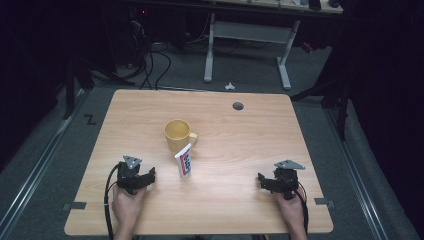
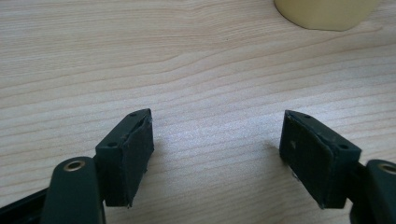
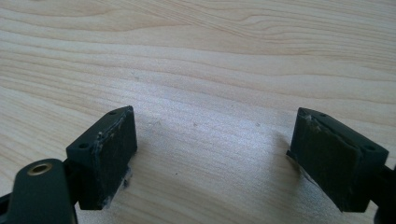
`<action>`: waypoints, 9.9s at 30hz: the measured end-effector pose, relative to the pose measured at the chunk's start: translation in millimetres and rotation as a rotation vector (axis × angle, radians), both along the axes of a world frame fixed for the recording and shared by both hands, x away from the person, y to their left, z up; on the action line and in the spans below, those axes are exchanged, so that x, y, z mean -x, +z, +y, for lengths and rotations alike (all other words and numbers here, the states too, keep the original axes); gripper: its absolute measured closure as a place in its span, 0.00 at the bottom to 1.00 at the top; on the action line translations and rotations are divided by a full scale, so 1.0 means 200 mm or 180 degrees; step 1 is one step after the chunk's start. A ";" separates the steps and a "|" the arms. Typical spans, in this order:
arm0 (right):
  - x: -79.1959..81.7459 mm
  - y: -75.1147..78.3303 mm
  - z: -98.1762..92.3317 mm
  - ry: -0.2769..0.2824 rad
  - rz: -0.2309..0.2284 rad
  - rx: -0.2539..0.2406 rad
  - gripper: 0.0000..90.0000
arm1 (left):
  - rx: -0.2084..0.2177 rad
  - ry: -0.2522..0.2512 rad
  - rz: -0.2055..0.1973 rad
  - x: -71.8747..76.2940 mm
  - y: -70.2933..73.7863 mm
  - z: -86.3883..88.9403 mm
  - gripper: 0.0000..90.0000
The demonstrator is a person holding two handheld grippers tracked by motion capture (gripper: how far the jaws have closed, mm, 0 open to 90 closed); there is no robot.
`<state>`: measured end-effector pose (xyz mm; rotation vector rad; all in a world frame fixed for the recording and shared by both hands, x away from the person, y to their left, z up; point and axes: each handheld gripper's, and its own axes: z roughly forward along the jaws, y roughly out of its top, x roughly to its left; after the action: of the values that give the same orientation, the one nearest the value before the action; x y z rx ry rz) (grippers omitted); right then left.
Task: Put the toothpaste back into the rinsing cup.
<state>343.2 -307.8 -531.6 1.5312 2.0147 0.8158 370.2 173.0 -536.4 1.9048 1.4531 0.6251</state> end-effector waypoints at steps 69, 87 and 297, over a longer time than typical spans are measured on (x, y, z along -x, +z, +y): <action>0.01 0.00 0.01 0.0043 0.0003 0.0000 0.17 | 0.0098 -0.0596 -0.0135 0.16 0.10 -0.10 0.30; 0.01 0.00 0.01 0.0035 0.0005 -0.0003 0.17 | 0.0230 -0.1021 -0.0212 0.22 0.13 -0.22 0.30; 0.02 0.00 0.01 0.0055 0.0005 0.0004 0.16 | 0.0437 -0.0978 -0.0697 -0.42 0.82 -0.34 0.73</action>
<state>339.4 -305.5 -531.4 1.5162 2.0317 0.8203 454.4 104.2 -372.8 1.8380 1.0144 0.5527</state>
